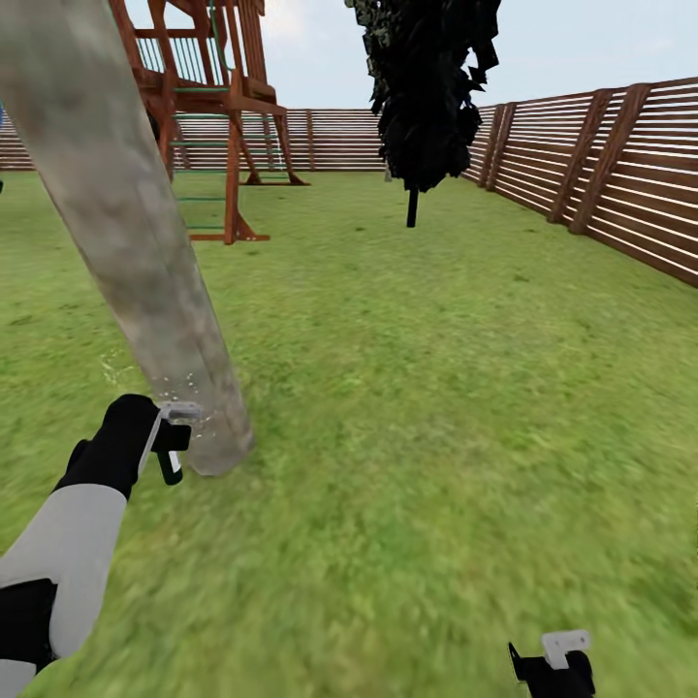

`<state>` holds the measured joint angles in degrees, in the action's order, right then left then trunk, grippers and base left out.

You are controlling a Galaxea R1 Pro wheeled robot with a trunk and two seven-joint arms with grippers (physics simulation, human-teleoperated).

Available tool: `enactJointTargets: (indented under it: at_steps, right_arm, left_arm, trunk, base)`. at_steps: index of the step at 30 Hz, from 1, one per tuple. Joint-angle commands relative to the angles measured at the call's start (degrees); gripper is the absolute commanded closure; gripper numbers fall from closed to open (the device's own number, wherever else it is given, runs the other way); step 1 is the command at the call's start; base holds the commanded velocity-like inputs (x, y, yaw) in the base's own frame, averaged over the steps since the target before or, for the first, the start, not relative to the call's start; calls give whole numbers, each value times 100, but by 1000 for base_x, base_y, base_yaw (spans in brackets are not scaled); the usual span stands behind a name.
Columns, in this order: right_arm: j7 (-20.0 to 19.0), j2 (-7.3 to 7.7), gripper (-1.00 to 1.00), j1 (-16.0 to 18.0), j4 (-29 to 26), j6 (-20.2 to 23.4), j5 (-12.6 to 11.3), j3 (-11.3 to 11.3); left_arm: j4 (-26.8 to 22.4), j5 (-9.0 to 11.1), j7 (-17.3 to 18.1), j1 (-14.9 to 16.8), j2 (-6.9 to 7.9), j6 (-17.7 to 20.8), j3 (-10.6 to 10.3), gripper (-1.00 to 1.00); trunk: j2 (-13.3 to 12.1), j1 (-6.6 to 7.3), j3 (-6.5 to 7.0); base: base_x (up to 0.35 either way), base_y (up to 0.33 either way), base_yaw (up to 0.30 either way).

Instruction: In the garden, pick up the pesticide atomizer on the floor and spray pesticide onto both trees until each tree trunk is fully covered.

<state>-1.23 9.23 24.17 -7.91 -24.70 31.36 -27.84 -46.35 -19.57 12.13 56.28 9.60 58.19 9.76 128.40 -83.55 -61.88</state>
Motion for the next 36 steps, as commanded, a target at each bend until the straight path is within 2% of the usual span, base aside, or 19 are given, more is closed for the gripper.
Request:
enactJointTargets:
  at_steps: [1,20,29,36]
  right_arm:
    - [0,0,-100,0,0,0,1,2]
    - [0,0,-100,0,-3,0,-7,-2]
    - [0,-5,-100,0,-4,0,-5,7]
    - [0,-4,-100,0,-6,0,-7,5]
  left_arm:
    - [-1,-3,0,-2,0,-1,0,100]
    - [9,-11,-6,-38,-2,-1,-3,100]
    - [3,-30,-26,-55,70,-2,-26,100]
    - [3,-33,-26,-56,23,-1,-31,100]
  trunk:
    - [0,0,0]
    - [0,0,0]
    - [0,0,0]
    - [0,0,0]
  base:
    - [225,-203,1]
    - [231,-190,4]
    - [184,-220,259]
    - [168,-231,278]
